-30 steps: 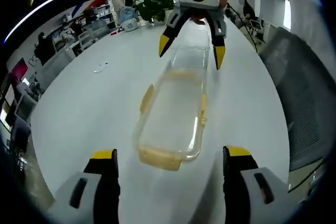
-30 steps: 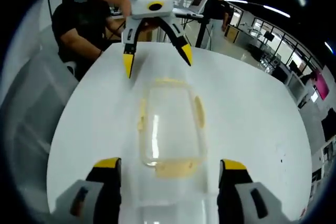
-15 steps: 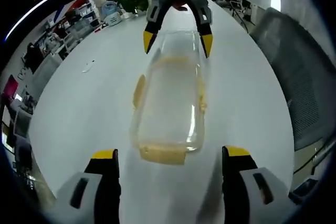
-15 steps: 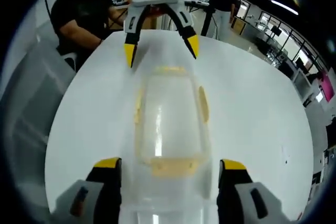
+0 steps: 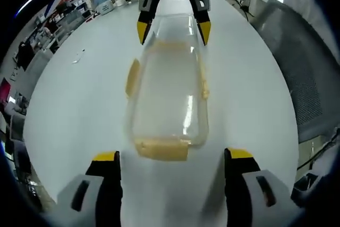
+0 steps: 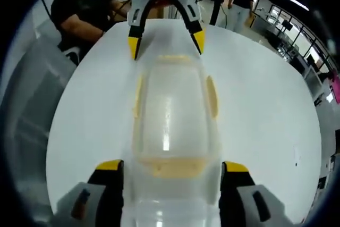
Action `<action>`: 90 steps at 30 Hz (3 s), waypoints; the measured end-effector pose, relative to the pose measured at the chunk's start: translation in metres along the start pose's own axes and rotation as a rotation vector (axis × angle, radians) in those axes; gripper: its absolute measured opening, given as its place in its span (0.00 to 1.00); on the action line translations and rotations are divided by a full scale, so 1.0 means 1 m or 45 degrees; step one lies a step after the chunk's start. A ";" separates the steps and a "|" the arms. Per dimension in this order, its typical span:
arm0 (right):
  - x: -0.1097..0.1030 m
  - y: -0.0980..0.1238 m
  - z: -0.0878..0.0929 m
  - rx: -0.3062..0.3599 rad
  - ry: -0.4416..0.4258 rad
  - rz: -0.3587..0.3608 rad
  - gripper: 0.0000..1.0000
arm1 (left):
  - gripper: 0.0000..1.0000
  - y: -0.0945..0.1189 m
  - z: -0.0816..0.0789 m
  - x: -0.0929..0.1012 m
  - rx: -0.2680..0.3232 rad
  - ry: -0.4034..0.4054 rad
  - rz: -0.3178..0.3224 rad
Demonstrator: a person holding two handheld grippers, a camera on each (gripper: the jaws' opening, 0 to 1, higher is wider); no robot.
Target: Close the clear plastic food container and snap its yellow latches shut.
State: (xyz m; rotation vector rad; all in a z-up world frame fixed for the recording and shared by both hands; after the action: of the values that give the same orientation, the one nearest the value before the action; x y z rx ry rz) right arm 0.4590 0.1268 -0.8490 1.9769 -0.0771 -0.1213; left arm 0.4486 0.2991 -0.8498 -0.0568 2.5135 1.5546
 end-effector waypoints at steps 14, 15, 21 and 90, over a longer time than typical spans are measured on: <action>0.005 -0.003 -0.003 -0.038 -0.013 -0.035 0.64 | 0.69 -0.004 -0.002 0.000 0.023 0.017 0.103; 0.006 -0.004 -0.002 -0.042 -0.011 -0.036 0.64 | 0.69 -0.004 -0.002 0.001 0.019 0.019 0.108; 0.005 -0.005 0.007 -0.080 0.027 -0.041 0.62 | 0.70 -0.005 -0.003 0.000 0.021 0.016 0.111; 0.006 0.008 -0.003 -0.039 0.075 -0.032 0.36 | 0.37 0.006 -0.007 -0.007 -0.013 0.068 0.020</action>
State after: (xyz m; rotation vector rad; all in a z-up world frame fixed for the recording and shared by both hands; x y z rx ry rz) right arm 0.4658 0.1256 -0.8405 1.9496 -0.0122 -0.0799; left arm 0.4541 0.2950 -0.8404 -0.0814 2.5521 1.5929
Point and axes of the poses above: the point that each gripper's makers call its tool centre point, and the gripper's own axes: y roughly backward along the fingers, x roughly to its right, z roughly out of its underside, the point moved 1 cm from there along y, roughly backward along the fingers, and after that the axes turned 11 degrees about -y, right-handed, at the moved point
